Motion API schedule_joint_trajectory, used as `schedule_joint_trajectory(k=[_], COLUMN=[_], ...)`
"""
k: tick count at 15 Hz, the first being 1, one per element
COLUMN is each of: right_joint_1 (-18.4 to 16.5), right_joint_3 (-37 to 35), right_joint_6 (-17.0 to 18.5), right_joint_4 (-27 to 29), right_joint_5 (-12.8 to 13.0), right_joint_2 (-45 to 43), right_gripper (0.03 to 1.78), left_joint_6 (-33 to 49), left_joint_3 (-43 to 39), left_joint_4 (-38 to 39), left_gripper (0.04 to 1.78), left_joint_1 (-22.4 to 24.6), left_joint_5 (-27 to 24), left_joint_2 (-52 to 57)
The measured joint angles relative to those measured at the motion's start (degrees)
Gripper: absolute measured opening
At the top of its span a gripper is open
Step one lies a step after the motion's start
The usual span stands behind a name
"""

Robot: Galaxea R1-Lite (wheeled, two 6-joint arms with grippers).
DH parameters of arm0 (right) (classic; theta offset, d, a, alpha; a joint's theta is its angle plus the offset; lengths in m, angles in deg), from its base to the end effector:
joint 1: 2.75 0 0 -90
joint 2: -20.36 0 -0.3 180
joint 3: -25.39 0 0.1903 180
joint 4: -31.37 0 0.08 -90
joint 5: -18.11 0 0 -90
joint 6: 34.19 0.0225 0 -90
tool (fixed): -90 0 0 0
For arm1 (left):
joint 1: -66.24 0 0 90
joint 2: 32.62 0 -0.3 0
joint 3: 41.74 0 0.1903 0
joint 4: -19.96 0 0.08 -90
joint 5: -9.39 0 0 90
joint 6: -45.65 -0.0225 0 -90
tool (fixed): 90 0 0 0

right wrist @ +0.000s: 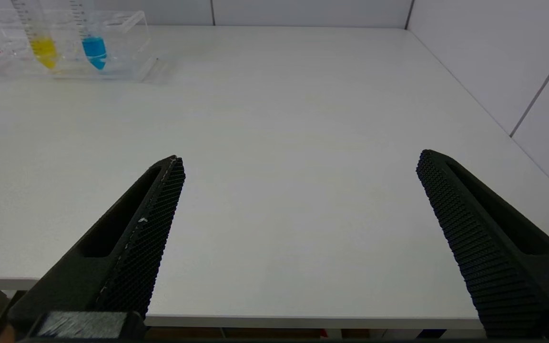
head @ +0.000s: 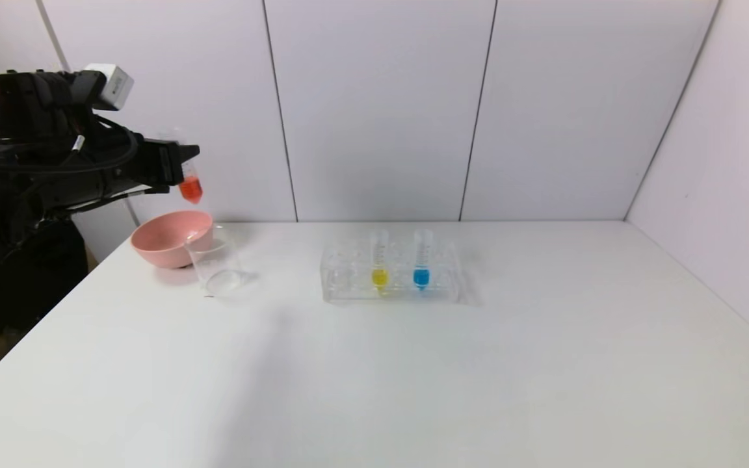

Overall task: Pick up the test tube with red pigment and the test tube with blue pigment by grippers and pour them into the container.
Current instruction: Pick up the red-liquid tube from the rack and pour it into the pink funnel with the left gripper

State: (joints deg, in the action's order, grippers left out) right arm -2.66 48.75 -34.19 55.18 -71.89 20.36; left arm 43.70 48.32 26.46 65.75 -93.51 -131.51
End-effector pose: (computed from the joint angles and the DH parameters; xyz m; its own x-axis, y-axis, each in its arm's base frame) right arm -0.0228 0.0000 0.0747 1.0000 0.0016 -0.0079 -0.0016 1.0000 0.0000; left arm 0.3362 -0.0079 0.2630 0.9720 -0.2316 -0.0396 0.2326 0.9722 0.0249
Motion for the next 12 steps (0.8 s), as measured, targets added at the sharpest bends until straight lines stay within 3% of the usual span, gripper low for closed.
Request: schedule_joint_trajectory(k=[8,12], right_joint_1=[0.0,0.0], right_joint_3=[0.0,0.0], right_joint_6=[0.0,0.0], right_joint_4=[0.0,0.0], right_joint_5=[0.0,0.0], right_joint_2=[0.0,0.0], right_gripper=[1.77,1.77], left_joint_6=[0.6,1.0], left_joint_3=[-0.9,-1.3], left_joint_4=[0.1,0.1], left_gripper=[0.46,0.46], left_joint_1=[9.0,10.5], left_joint_5=[-2.8,-2.9], left_joint_2=[0.2,-0.1])
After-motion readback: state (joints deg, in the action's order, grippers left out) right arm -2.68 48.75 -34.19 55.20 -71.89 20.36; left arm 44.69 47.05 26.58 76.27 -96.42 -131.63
